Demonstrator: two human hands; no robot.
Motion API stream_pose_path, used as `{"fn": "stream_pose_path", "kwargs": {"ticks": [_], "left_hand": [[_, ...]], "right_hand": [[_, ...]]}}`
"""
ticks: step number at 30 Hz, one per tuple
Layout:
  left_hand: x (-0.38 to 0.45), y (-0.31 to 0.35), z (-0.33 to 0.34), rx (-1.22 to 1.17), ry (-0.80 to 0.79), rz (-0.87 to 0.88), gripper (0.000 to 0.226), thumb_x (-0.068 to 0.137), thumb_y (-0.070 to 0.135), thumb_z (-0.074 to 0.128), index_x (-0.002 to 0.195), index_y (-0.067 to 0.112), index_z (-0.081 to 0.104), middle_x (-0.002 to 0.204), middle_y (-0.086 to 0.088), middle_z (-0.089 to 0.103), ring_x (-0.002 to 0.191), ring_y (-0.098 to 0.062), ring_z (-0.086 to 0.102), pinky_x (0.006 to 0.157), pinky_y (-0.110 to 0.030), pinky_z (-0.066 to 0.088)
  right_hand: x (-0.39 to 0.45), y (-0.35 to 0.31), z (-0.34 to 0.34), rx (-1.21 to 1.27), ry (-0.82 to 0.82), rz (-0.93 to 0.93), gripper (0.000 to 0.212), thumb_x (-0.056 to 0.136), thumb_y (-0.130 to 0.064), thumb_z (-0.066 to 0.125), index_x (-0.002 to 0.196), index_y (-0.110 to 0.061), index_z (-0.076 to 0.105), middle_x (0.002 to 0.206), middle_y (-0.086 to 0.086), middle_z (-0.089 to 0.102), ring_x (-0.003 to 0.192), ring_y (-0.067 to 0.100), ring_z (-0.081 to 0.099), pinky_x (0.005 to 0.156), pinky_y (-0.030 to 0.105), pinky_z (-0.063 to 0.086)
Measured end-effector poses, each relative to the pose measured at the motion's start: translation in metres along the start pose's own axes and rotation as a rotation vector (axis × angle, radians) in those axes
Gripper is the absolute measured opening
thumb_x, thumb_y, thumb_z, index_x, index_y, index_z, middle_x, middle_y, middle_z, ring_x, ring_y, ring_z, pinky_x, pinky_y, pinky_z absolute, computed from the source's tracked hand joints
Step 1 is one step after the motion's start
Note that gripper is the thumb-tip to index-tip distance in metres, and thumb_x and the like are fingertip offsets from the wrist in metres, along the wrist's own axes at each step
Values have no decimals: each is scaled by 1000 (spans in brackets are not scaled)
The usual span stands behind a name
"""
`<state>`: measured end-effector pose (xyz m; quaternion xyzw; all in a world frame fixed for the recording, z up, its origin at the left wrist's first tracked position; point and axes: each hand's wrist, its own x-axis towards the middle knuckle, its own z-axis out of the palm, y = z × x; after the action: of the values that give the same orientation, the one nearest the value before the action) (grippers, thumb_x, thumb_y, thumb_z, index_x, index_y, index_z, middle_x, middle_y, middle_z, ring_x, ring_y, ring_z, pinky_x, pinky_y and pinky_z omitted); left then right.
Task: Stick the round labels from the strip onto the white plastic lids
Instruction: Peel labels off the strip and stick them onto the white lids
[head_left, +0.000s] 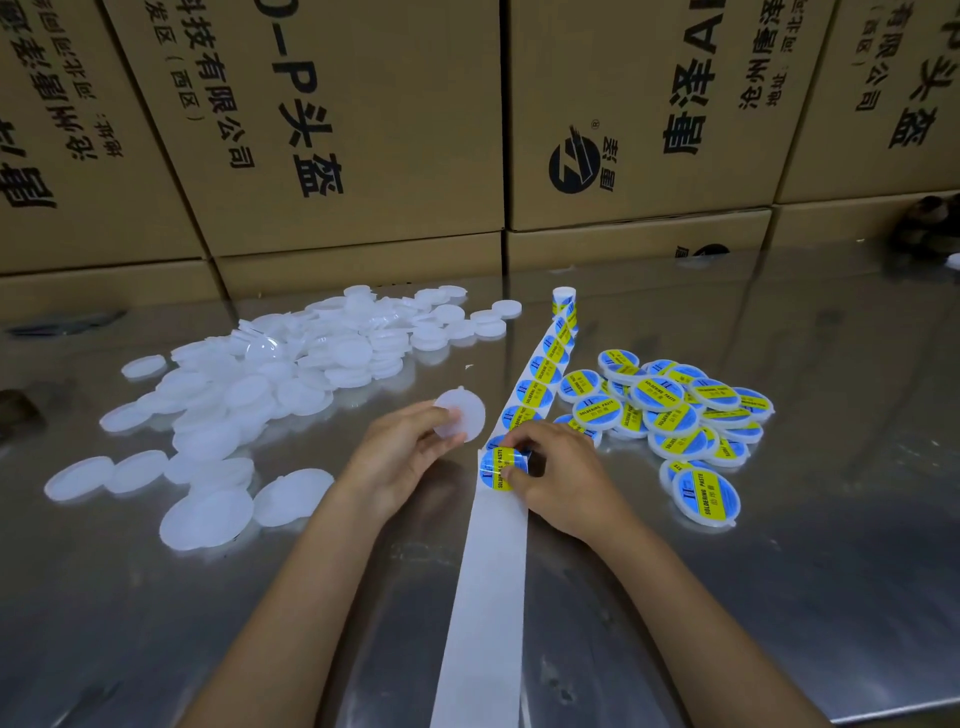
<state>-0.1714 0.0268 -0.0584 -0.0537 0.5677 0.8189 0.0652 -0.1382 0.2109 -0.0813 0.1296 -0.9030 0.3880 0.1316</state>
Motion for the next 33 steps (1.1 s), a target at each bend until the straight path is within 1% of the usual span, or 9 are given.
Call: {"fn": "stream_pose_path", "kwargs": {"ticks": [4, 9, 11, 16, 19, 22, 25, 28, 33], "left_hand": [[0, -7, 9, 134, 55, 79, 9, 97, 9, 61, 104, 4, 65, 104, -13, 71, 83, -18, 73, 63, -25, 59], [-4, -17, 27, 177, -8, 158, 6, 102, 7, 53, 104, 4, 58, 113, -18, 67, 95, -22, 71, 82, -30, 61], [-5, -17, 28, 180, -29, 140, 6, 102, 6, 51, 101, 5, 58, 115, -18, 65, 101, -27, 69, 85, -34, 61], [-4, -15, 20, 128, -66, 95, 10, 103, 6, 49, 109, 6, 58, 126, -23, 63, 115, -39, 65, 87, -44, 60], [-6, -15, 20, 112, -75, 62, 18, 102, 3, 50, 114, 11, 61, 124, -19, 65, 106, -36, 70, 83, -41, 62], [-7, -15, 21, 110, -109, 39, 25, 102, 2, 50, 120, 13, 63, 126, -17, 66, 102, -36, 72, 82, -42, 62], [-9, -13, 22, 75, -141, 14, 31, 102, 1, 47, 125, 15, 63, 125, -16, 68, 103, -33, 72, 82, -40, 62], [-11, -13, 25, 9, -206, -38, 36, 102, 1, 44, 130, 16, 61, 121, -16, 71, 107, -33, 71, 86, -40, 61], [-15, -12, 31, -86, -267, -113, 36, 101, 7, 41, 130, 15, 61, 120, -16, 71, 105, -31, 72, 84, -38, 61]], "right_hand": [[-2, -5, -2, 32, -16, -23, 14, 82, -8, 67, 92, -14, 60, 85, -7, 65, 86, 19, 61, 92, 45, 45], [-5, -10, -2, 29, -35, 12, 17, 78, -11, 66, 77, -20, 51, 69, 1, 59, 68, 18, 50, 101, 38, 35], [-5, -12, -3, 84, -57, 53, 21, 76, -12, 66, 71, -22, 48, 66, -3, 56, 67, 16, 50, 98, 40, 38], [-1, -13, -8, 348, -13, 177, 25, 81, -7, 63, 67, -15, 43, 96, 19, 66, 96, 36, 60, 94, 52, 47], [0, -12, -11, 482, 76, 196, 29, 81, 1, 60, 66, -15, 40, 87, 8, 63, 82, 24, 56, 81, 41, 50], [1, -14, -14, 615, 113, 203, 20, 76, -6, 59, 72, -15, 42, 75, 0, 56, 71, 17, 48, 67, 31, 45], [2, -17, -16, 756, 174, 206, 23, 82, 8, 56, 81, -12, 46, 80, 9, 53, 72, 21, 51, 70, 42, 52], [2, -18, -16, 763, 216, 188, 23, 83, 11, 60, 86, -9, 49, 86, 11, 60, 75, 22, 58, 78, 48, 55], [4, -12, -8, 670, 244, 129, 28, 82, 6, 70, 85, -14, 50, 78, 3, 58, 62, 14, 53, 56, 24, 51]]}}
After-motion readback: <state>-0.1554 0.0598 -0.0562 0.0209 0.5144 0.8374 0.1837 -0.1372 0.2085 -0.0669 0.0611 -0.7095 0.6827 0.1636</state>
